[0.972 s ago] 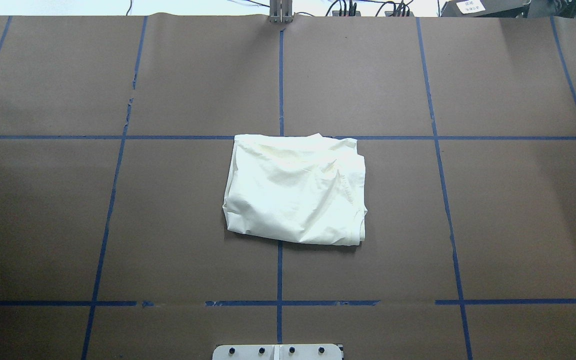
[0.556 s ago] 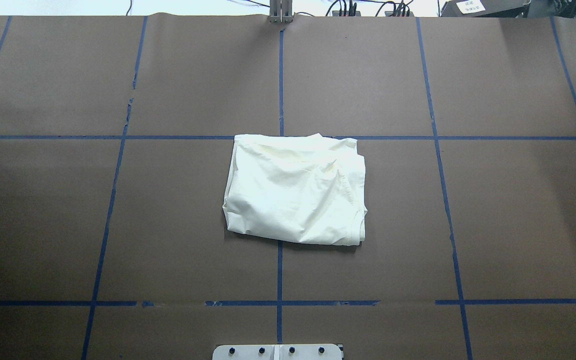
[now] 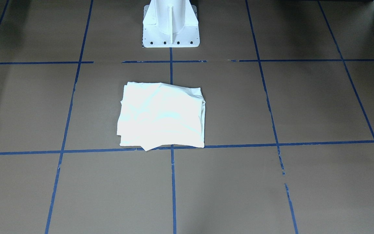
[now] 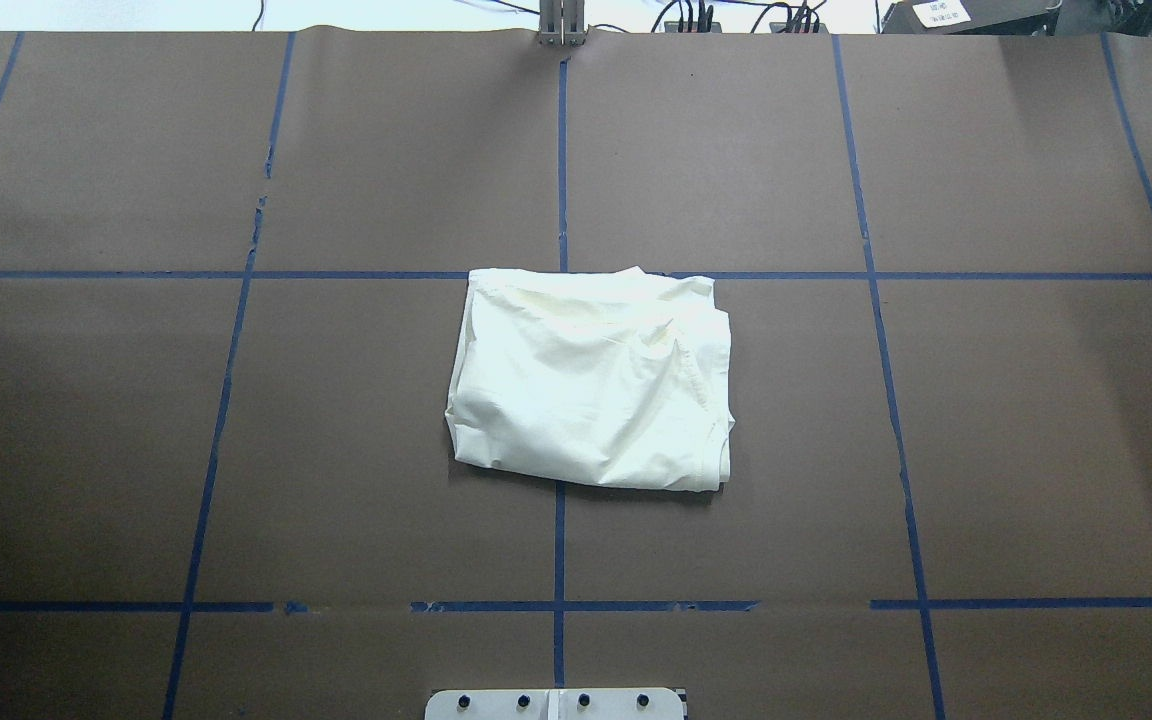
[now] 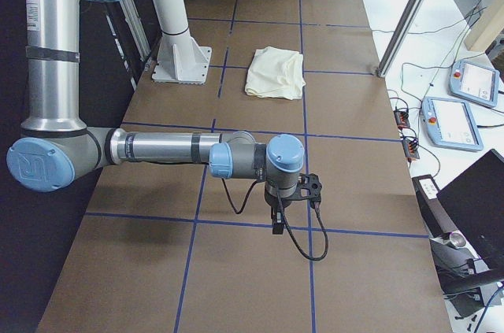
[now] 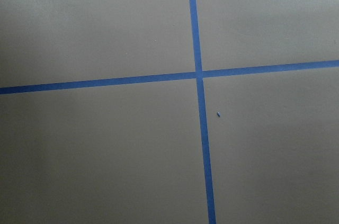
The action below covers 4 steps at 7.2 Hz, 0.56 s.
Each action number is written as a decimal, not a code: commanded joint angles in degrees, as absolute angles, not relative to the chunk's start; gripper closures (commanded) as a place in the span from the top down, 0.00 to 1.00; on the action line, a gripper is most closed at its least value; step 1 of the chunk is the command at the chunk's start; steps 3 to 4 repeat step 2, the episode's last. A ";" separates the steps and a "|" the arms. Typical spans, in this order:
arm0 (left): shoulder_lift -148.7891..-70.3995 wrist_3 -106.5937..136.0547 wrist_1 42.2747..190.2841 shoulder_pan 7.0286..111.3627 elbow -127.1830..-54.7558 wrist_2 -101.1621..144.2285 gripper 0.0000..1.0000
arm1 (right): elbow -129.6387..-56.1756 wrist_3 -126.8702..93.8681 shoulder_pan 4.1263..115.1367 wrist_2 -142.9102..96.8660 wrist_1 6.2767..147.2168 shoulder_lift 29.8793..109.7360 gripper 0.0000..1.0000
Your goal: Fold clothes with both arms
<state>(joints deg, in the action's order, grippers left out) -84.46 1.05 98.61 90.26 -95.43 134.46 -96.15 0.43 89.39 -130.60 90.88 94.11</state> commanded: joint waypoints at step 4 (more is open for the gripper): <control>-84.46 1.05 98.61 90.26 -95.45 134.47 1.00 | -96.15 0.44 89.38 -130.60 90.88 94.13 1.00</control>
